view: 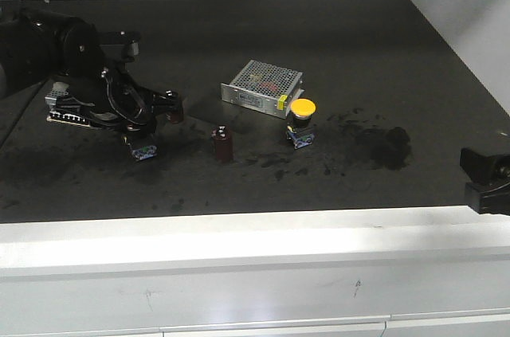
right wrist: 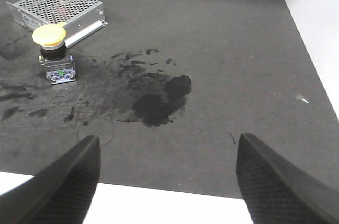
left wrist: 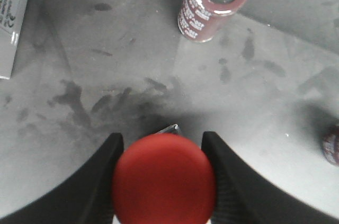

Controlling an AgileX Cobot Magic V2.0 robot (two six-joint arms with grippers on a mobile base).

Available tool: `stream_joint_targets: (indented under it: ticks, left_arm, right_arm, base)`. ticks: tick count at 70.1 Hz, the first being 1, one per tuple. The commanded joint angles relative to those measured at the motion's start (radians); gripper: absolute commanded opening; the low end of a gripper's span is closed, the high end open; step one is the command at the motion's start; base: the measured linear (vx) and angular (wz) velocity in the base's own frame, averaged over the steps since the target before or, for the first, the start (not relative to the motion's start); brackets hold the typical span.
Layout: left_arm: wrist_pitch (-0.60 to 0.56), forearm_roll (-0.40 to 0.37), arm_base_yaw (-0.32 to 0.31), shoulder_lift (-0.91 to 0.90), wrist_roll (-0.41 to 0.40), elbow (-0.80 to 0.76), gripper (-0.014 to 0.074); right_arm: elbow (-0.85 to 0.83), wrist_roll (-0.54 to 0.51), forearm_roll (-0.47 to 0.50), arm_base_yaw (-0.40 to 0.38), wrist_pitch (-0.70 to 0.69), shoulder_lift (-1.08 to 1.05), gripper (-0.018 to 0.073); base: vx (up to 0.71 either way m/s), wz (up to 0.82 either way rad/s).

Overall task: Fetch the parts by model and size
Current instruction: 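Lift the red-capped switch with the left gripper and pull back, then reach the right gripper down and grasp the yellow-capped push-button switch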

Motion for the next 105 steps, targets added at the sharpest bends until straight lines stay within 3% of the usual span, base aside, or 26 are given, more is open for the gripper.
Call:
stream_joint_targets:
  ticks: [1, 16, 27, 53, 68, 80, 89, 105]
  left_arm:
    - [-0.041, 0.006, -0.007, -0.115, 0.025, -0.029, -0.0008]
    - [-0.155, 0.006, -0.007, -0.324, 0.061, 0.127, -0.0008]
    - [-0.284, 0.024, -0.007, -0.526, 0.069, 0.34, -0.0008]
    - [-0.405, 0.033, -0.007, -1.047, 0.069, 0.818, -0.0008]
    - [-0.3, 0.033, -0.007, -1.345, 0.08, 0.947, -0.0006]
    - [-0.206, 0.032, -0.007, -1.535, 0.171, 0.991, -0.0006]
    - [-0.158, 0.03, -0.007, -1.609, 0.234, 1.008, -0.0006]
    - [-0.14, 0.023, -0.007, -1.641, 0.232, 1.008, -0.0006]
  right_arm:
    - [-0.036, -0.006, -0.008, 0.0, -0.066, -0.002, 0.0517]
    - [-0.036, -0.006, -0.008, 0.0, -0.065, -0.002, 0.0517]
    - [-0.036, -0.006, -0.008, 0.0, -0.065, -0.002, 0.0517]
    - [-0.036, -0.006, -0.005, 0.0, -0.066, -0.002, 0.0517]
    - [-0.036, -0.006, -0.006, 0.0, -0.066, -0.002, 0.0517]
    - [-0.036, -0.006, -0.008, 0.0, -0.07, -0.002, 0.0517]
    - [-0.036, 0.019, -0.005, 0.0, -0.07, -0.002, 0.0517]
    - [-0.048, 0.028, -0.005, 0.0, -0.057, 0.014, 0.0517]
  base:
    - [0.0, 0.0]
    - [0.0, 0.0]
    - [0.0, 0.0]
    - [0.0, 0.0]
    - [0.0, 0.0]
    - [0.0, 0.0]
    - [0.0, 0.0]
    - [0.0, 0.0]
